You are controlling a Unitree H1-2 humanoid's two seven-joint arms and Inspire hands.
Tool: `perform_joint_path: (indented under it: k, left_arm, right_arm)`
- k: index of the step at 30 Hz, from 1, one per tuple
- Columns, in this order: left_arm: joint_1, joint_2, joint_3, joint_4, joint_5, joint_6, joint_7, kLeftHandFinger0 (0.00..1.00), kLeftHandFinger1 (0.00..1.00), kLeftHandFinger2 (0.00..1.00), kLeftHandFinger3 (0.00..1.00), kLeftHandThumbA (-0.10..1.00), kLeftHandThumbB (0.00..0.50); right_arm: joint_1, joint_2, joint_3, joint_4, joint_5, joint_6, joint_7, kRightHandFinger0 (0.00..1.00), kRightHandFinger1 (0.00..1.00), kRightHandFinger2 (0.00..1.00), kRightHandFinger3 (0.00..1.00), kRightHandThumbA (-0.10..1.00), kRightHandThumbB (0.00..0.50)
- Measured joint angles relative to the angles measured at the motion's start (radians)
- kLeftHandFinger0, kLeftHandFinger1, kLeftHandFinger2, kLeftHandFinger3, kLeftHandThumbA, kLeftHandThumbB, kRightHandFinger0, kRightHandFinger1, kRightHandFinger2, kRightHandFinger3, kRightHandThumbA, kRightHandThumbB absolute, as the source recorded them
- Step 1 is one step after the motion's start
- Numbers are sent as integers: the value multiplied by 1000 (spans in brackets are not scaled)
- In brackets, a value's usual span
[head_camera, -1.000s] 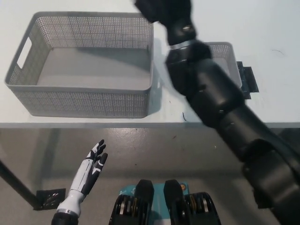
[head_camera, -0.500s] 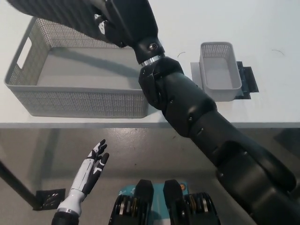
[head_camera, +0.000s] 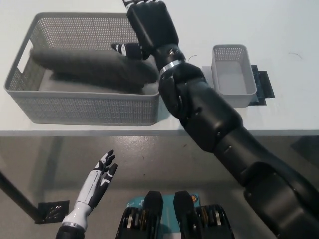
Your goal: Usethe right hand to pick up a oven gloves on top of a leveled container and place it into another larger container on the left side
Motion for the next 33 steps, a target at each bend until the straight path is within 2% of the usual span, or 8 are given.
perform_joint_path:
  k: [2,4,6,12,19,22,27,33]
  left_arm:
    - [0,0,0,0,0,0,0,1000,1000,1000,1000,1000,475]
    - [0,0,-1,1,0,0,0,1000,1000,1000,1000,1000,482]
    - [0,0,-1,1,0,0,0,1000,1000,1000,1000,1000,481]
    - [0,0,-1,2,0,0,0,1000,1000,1000,1000,1000,469]
    - [0,0,-2,3,0,1,0,1000,1000,1000,1000,1000,464]
    - [0,0,-2,3,0,1,0,1000,1000,1000,1000,1000,458]
    - [0,0,-3,4,0,3,0,1000,1000,1000,1000,1000,462]
    - [0,0,-4,17,0,3,0,1000,1000,1000,1000,1000,450]
  right_arm:
    - [7,-13,-21,-54,40,3,47,1000,1000,1000,1000,1000,485]
    - [11,-23,-51,-106,79,4,83,1000,1000,1000,1000,1000,408]
    - [17,-30,-81,-152,120,5,109,1000,1000,1000,1000,1000,387]
    - [37,-50,-178,-299,237,17,160,1000,1000,1000,1000,1000,402]
    - [40,-117,-318,-497,376,31,193,1000,1000,1000,1000,1000,367]
    - [41,-163,-383,-591,433,40,202,1000,1000,1000,1000,1000,309]
    - [61,-239,-463,-749,511,46,213,1000,1000,1000,1000,1000,315]
    - [157,-304,-537,-960,581,54,217,1000,1000,1000,1000,1000,370]
